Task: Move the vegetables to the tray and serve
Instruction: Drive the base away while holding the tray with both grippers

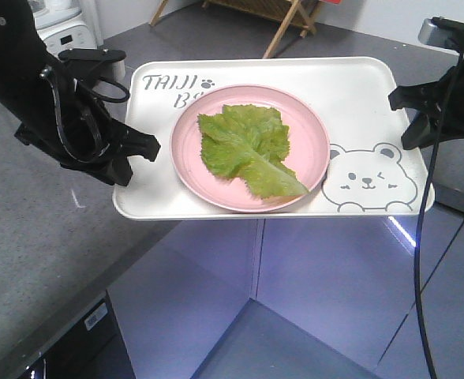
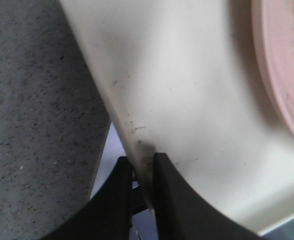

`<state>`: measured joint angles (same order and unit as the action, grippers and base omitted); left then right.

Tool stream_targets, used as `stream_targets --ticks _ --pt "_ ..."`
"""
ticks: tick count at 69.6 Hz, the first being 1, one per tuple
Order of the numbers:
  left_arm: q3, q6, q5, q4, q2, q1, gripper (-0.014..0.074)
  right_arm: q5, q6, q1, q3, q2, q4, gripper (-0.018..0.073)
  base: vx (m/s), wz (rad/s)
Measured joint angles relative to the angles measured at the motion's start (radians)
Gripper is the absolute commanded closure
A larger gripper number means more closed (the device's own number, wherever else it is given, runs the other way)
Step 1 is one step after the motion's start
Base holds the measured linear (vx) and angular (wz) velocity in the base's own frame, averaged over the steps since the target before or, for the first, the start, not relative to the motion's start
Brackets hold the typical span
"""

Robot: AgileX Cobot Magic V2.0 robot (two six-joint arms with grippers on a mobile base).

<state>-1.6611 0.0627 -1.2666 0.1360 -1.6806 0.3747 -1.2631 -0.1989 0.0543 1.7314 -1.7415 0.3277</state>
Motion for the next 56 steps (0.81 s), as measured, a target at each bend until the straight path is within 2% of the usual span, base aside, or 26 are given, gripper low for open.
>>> stream_targets --ticks 56 --pt "0.000 0.000 0.000 0.000 0.000 0.000 0.0602 0.000 0.000 0.000 0.000 0.000 0.000 0.0565 0.00 -0.32"
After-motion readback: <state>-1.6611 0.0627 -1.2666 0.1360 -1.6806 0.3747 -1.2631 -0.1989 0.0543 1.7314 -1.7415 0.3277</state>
